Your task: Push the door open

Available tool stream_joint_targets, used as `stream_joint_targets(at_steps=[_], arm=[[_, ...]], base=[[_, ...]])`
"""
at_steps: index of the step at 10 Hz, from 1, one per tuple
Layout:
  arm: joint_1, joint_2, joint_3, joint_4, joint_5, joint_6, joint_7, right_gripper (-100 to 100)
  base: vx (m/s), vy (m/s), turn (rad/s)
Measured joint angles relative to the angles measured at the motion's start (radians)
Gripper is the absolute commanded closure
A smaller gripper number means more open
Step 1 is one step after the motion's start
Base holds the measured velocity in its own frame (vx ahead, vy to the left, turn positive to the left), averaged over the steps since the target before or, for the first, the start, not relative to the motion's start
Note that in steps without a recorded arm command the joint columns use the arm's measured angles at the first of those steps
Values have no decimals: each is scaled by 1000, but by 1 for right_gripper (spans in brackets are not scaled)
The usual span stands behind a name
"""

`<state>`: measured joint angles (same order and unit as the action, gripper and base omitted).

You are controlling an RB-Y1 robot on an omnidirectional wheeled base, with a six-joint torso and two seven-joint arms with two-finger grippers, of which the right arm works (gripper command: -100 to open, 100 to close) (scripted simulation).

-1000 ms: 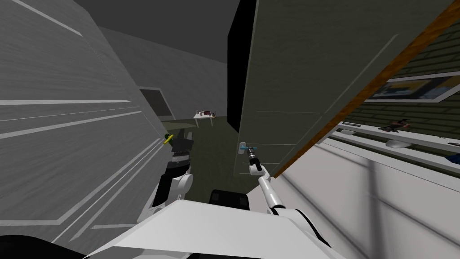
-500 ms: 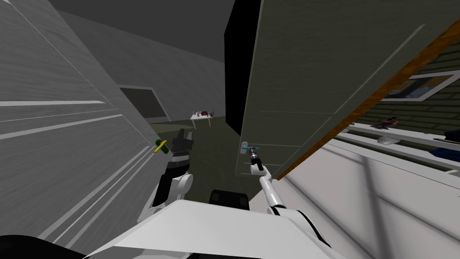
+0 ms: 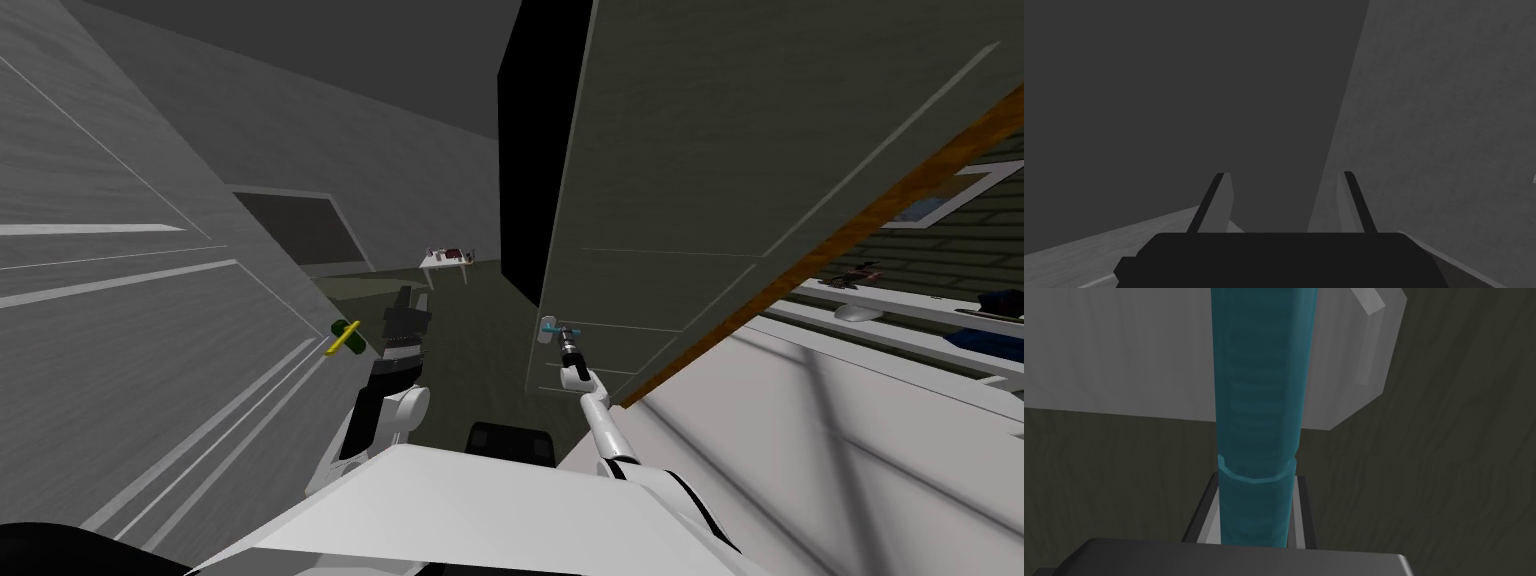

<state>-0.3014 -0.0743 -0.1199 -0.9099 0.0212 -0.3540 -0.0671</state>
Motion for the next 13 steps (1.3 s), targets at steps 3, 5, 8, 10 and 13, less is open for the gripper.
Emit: stream_joint_targets(at_steps=[3,5,8,10,13], arm=[[2,-6,-27,-7,-5,3,10,100],[-2,-7,-50,5,-9,-1,20,100],[-2,-19,-81,0,-17,5,25,100],[-18,-19,-116,26,-22,-6,42,100],[-9,-29,-146,23,-29,-15,48,100]], base=[[170,89,-60],[211,78,-58],[210,102,-81],[177,112,-75],[144,83,-55]])
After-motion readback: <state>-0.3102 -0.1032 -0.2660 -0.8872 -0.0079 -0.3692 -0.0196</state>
